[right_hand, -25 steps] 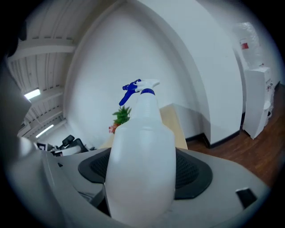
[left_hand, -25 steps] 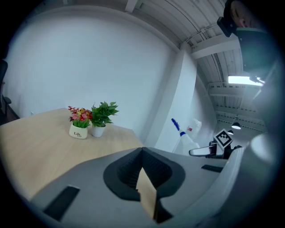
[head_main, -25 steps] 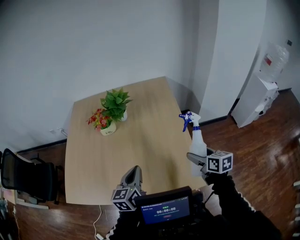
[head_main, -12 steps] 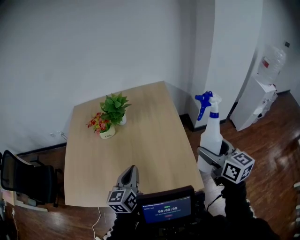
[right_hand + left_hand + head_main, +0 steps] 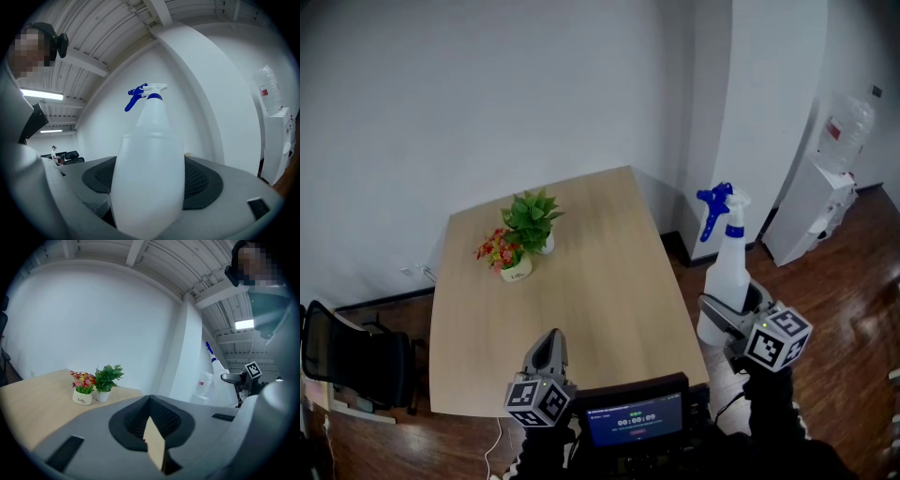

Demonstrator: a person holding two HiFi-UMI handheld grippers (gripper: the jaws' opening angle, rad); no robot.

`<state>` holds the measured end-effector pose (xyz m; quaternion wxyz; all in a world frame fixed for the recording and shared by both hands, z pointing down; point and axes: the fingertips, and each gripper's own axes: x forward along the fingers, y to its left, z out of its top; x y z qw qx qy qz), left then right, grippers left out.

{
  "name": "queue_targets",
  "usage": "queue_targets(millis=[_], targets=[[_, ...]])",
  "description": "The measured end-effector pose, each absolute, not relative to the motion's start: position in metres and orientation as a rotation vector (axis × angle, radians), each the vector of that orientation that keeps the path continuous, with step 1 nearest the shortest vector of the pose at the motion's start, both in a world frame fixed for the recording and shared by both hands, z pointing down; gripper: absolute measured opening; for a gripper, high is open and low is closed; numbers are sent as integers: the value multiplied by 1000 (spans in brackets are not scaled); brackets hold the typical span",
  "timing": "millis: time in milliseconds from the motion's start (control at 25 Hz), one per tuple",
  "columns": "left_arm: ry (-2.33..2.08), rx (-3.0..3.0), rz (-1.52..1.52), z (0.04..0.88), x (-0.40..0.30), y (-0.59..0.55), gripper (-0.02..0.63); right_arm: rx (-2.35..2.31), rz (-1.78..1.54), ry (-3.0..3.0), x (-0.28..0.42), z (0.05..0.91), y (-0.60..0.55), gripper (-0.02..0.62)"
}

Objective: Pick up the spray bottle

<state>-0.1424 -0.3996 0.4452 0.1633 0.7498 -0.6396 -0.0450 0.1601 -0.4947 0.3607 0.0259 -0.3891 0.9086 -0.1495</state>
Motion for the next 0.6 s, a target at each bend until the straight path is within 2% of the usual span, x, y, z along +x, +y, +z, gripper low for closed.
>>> queue_targets(millis=[600], targets=[[-1821, 2172, -119, 451, -139, -403, -5, -1251, -428, 2788, 161, 362, -498, 390]])
